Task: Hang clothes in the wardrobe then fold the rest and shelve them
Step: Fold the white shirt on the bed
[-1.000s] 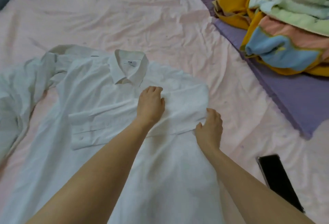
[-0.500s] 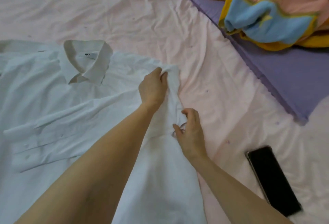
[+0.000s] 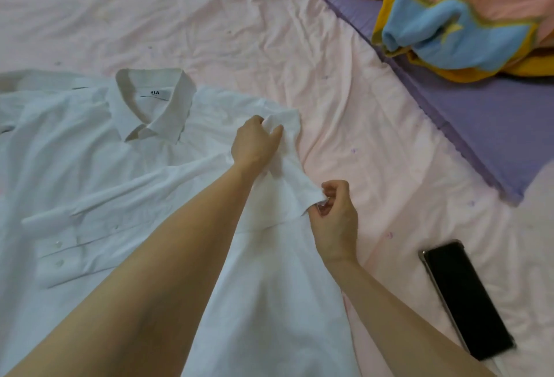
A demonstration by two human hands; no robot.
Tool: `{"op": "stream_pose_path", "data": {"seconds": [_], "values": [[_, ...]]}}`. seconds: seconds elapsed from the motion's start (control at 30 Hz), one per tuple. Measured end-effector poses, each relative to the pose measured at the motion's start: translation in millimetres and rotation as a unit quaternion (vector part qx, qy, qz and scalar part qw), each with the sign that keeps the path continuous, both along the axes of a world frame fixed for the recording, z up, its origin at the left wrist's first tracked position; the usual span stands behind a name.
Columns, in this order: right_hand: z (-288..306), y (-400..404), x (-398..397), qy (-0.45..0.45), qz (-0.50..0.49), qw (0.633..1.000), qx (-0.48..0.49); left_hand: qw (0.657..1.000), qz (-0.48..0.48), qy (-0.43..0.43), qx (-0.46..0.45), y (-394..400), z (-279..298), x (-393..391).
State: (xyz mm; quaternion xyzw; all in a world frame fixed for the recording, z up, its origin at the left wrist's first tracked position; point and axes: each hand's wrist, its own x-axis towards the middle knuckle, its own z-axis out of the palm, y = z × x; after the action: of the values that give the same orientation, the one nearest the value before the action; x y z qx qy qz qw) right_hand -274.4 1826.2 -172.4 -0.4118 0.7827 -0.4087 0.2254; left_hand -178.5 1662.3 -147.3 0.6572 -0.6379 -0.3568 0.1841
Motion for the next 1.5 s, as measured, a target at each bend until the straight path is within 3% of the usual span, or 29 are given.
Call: {"op": "stream_pose_path", "data": {"seconds": [0.1, 0.17, 0.23, 0.37, 0.47, 0.57, 0.67, 0.83, 0.97, 1.07, 1.13, 1.2, 1.3, 1.37, 1.5], "values": [[-2.6, 0.8, -0.6, 0.143, 0.061, 0.987, -0.028, 0.998, 0.031, 0.041, -0.041, -3.9, -3.9, -4.4], [-9.5, 3.3, -5.3, 0.222, 0.129, 0.966, 0.005, 0.999, 0.004, 0.009, -0.033, -4.7, -6.4, 1.7], [-12.6, 6.3, -9.4, 0.273, 0.136, 0.951, 0.057, 0.998, -0.012, -0.043, -0.032, 0.9, -9.9, 22.1], [8.1, 2.7, 13.4, 0.342, 0.113, 0.933, 0.024, 0.981, 0.052, -0.066, -0.173, 26.6, -0.5, 97.1], [26.8, -8.6, 80.0, 0.291, 0.245, 0.925, -0.021, 0.966, 0.127, -0.124, -0.186, 56.2, 11.1, 186.5], [26.9, -15.8, 153.7, 0.242, 0.387, 0.890, -0.009, 0.955, 0.243, -0.132, -0.106, 90.5, 17.9, 258.4], [21.5, -15.8, 215.8, 0.258, 0.466, 0.846, 0.025, 0.949, 0.306, -0.070, 0.015, 116.2, 15.4, 305.9], [9.2, -14.1, 273.5, 0.334, 0.466, 0.816, 0.068, 0.927, 0.312, 0.150, 0.146, 126.8, 3.3, 334.8], [1.6, -16.7, 290.3, 0.329, 0.422, 0.845, 0.028, 0.953, 0.285, 0.087, 0.046, 127.0, 7.0, 338.5], [2.1, -13.3, 304.3, 0.321, 0.442, 0.837, -0.039, 0.936, 0.349, 0.018, -0.038, 134.9, 19.6, 346.5], [5.4, -5.7, 313.9, 0.285, 0.486, 0.825, -0.048, 0.923, 0.383, -0.021, -0.034, 143.4, 17.2, 361.8], [10.7, 0.3, 318.0, 0.223, 0.526, 0.821, 0.021, 0.918, 0.393, -0.039, 0.025, 149.7, 7.4, 378.7], [8.3, 1.5, 312.5, 0.201, 0.535, 0.819, 0.059, 0.922, 0.379, -0.004, 0.081, 149.5, 1.1, 388.5], [3.8, -1.4, 307.9, 0.224, 0.506, 0.833, 0.008, 0.932, 0.355, 0.013, 0.065, 144.5, 2.3, 386.8], [-4.0, -7.9, 303.7, 0.240, 0.495, 0.835, 0.013, 0.922, 0.386, -0.018, -0.025, 140.4, 3.3, 381.5]]}}
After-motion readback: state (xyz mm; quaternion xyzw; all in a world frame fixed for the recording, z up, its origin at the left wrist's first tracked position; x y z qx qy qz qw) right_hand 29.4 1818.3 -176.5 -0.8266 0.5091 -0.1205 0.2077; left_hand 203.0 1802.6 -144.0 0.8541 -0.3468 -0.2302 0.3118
